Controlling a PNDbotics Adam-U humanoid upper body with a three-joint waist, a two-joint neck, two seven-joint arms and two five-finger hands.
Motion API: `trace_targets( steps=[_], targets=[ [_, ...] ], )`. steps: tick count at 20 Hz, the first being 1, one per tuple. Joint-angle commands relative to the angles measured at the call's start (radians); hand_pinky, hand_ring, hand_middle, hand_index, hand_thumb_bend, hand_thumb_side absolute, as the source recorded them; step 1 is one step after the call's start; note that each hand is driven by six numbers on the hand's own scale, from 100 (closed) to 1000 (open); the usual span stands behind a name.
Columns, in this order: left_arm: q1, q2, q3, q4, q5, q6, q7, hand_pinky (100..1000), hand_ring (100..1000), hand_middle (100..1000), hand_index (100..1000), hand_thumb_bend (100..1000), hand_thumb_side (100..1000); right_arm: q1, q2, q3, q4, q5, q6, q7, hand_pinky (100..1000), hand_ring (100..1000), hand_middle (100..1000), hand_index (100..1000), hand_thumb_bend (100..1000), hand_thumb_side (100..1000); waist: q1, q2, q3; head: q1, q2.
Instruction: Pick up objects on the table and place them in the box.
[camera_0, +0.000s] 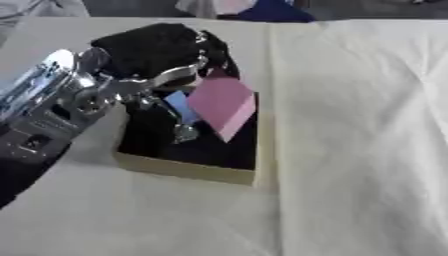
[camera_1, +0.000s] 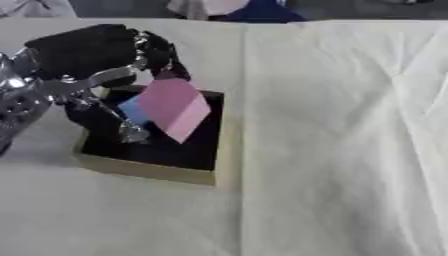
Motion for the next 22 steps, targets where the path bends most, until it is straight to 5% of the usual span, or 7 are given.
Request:
trace_targets(
  steps=[1, 9, 14, 16, 22],
  targets=[
    [-0.013, 0.003, 0.007, -0.014, -0.025, -0.005, -0.016, 570, 609, 533, 683, 240, 161, -0.011, -0.021, -0.001, -0.017, -0.008, 0.001, -0.001, 789, 851, 476, 719, 335, 829, 0.0, -0.014, 0.001, -0.003, 0.007],
    [0.007, -0.014, -0.011, 0.023, -0.088, -0.024, -0.047, 587, 627, 551, 699, 251, 177, -0.015, -0.029, -0.005, -0.008, -0.02, -0.001, -0.005, 789, 851, 475, 719, 338, 827, -0.001, -0.006, 0.003, -0.002, 0.002],
    [0.022, -0.021, -0.021, 0.043, -0.112, -0.047, -0.075, 791, 841, 825, 945, 288, 356, -0.019, -0.033, -0.007, -0.001, -0.024, -0.001, -0.006, 789, 852, 474, 719, 341, 826, -0.004, -0.001, 0.006, -0.002, 0.003],
    [0.025, -0.023, -0.016, 0.04, -0.129, -0.055, -0.082, 820, 888, 870, 986, 329, 463, -0.019, -0.034, -0.008, 0.0, -0.025, -0.001, -0.007, 789, 852, 474, 719, 341, 826, -0.005, 0.0, 0.007, -0.003, 0.004],
    [0.038, -0.027, 0.002, 0.019, -0.18, -0.048, -0.059, 858, 960, 919, 978, 406, 492, -0.02, -0.035, -0.009, 0.002, -0.023, -0.001, -0.009, 790, 852, 475, 720, 343, 825, -0.007, -0.001, 0.009, -0.007, 0.005]
  ],
)
